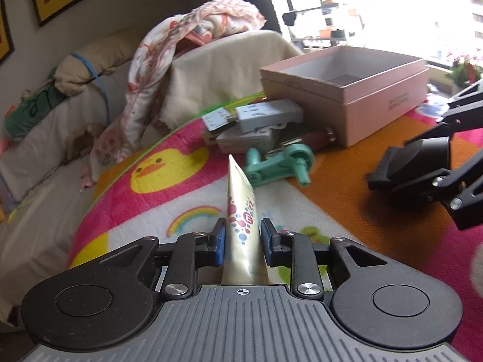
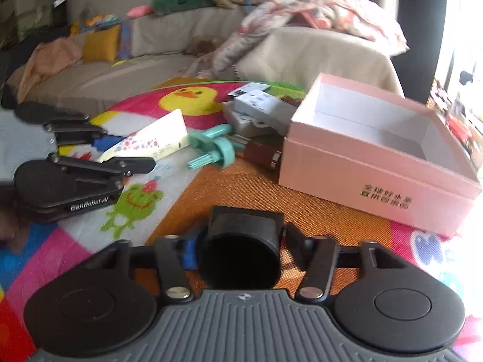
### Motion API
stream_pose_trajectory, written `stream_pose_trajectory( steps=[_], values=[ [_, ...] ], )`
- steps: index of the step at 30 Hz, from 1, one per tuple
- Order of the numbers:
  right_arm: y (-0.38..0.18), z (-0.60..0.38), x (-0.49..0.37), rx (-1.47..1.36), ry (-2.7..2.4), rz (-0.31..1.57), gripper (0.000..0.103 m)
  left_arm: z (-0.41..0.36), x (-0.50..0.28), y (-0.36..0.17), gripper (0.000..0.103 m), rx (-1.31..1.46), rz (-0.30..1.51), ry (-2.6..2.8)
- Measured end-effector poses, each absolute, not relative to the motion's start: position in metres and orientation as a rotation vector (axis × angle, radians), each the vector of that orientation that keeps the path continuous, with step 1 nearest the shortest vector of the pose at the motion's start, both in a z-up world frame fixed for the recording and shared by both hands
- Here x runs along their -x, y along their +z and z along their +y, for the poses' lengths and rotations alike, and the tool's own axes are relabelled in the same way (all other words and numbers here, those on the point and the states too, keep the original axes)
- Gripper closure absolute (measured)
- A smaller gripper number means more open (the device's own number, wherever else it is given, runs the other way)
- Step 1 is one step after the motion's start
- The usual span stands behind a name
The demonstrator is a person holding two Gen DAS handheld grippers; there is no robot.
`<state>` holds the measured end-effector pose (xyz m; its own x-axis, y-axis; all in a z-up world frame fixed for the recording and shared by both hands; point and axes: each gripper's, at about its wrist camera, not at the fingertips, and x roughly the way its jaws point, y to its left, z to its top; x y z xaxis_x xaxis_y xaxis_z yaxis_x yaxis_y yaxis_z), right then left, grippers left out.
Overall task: Organize rigid objects
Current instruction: 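Grasp the black nozzle with the right gripper while the left grasps the white lotion tube, then drop the lotion tube into the pink box with the left gripper while the right drops the nozzle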
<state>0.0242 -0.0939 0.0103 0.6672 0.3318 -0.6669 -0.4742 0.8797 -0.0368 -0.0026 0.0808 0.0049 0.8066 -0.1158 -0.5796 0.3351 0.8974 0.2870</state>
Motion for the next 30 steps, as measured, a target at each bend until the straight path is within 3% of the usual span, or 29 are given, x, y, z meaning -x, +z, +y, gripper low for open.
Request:
stream_pose_trajectory(
  steps=[11, 17, 19, 21, 22, 30],
  values=[
    [0.058, -0.163, 0.029, 0.256, 0.456, 0.584, 0.049, 0.059, 0.055, 0.078, 0.078, -0.208, 0.467, -0.453],
    [0.132, -0.187, 0.011, 0.233, 0.345, 0.364, 0.049, 0.015, -0.005, 0.182, 0.077, -0.147, 0.252, -0.544],
    [0.152, -0.190, -0.012, 0.223, 0.297, 0.316, 0.049, 0.000, -0.049, 0.201, 0.077, -0.090, 0.298, -0.585],
    [0.160, -0.192, -0.037, 0.213, 0.276, 0.288, 0.029, -0.009, -0.097, 0.197, 0.076, 0.044, 0.420, -0.632],
    [0.160, -0.193, -0.049, 0.215, 0.269, 0.282, 0.012, -0.012, -0.115, 0.188, 0.076, 0.100, 0.463, -0.625],
    [0.087, -0.209, -0.045, 0.147, 0.267, 0.390, 0.010, 0.028, -0.124, 0.116, 0.076, 0.157, 0.415, -0.452]
  ],
)
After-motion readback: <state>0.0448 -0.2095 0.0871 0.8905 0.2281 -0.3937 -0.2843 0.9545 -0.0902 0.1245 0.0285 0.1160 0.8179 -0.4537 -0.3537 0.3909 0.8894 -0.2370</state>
